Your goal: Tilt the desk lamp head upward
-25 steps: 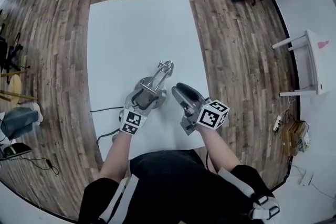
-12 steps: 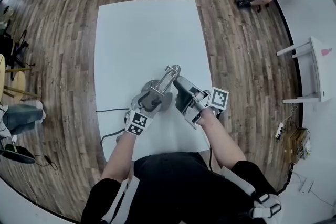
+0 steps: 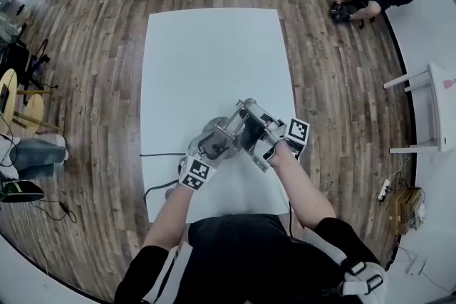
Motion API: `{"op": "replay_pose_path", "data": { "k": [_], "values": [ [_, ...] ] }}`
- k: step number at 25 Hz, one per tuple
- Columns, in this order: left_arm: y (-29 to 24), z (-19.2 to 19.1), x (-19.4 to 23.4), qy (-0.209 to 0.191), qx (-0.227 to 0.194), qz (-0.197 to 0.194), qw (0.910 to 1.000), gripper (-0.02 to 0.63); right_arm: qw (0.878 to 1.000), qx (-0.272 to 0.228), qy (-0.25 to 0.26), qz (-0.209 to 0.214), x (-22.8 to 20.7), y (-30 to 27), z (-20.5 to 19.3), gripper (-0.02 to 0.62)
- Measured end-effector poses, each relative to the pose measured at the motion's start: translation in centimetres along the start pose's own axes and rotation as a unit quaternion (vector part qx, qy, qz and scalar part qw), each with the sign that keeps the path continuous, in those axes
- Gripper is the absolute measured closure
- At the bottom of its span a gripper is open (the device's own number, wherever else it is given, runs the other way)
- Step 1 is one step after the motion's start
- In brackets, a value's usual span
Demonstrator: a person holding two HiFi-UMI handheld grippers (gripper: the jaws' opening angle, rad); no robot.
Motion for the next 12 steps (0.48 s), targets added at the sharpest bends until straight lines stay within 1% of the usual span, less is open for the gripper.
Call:
{"op": "replay_pose_path", "data": {
  "k": [4,6,8,12],
  "values": [
    [-0.05,0.03,0.01,0.000,0.000,0.001,1.0000,0.308,1.000,-0.002,-0.009,0.000,-0.16,-0.66,0.30,0.376],
    [-0.07,-0.01,-0.06,0.000,0.000,0.000,1.0000,0.308,1.000,-0.006,-0.008,-0.002,-0.20,-0.78,0.54,0.407],
    [-0.17,-0.09,-0.05,-0.002,-0.001,-0.002,1.0000,0.308,1.000,-0.006,-0.005,-0.007,-0.14,-0.92,0.64,0.416],
    [-0.16,-0.32,-0.02,0.000,0.001,-0.002,1.0000,0.310,0.999,0.000,0.025,-0.020,0.17,-0.99,0.61,0.417]
  ]
}}
Point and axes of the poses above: the fingertips, and each gripper's own axes: y backward along the fingers, x to its left, z out of its top, the point moved 4 cm from there along y, backward along the fingers, and after that the axes turned 4 degrees about y, right-handed, at the moved point
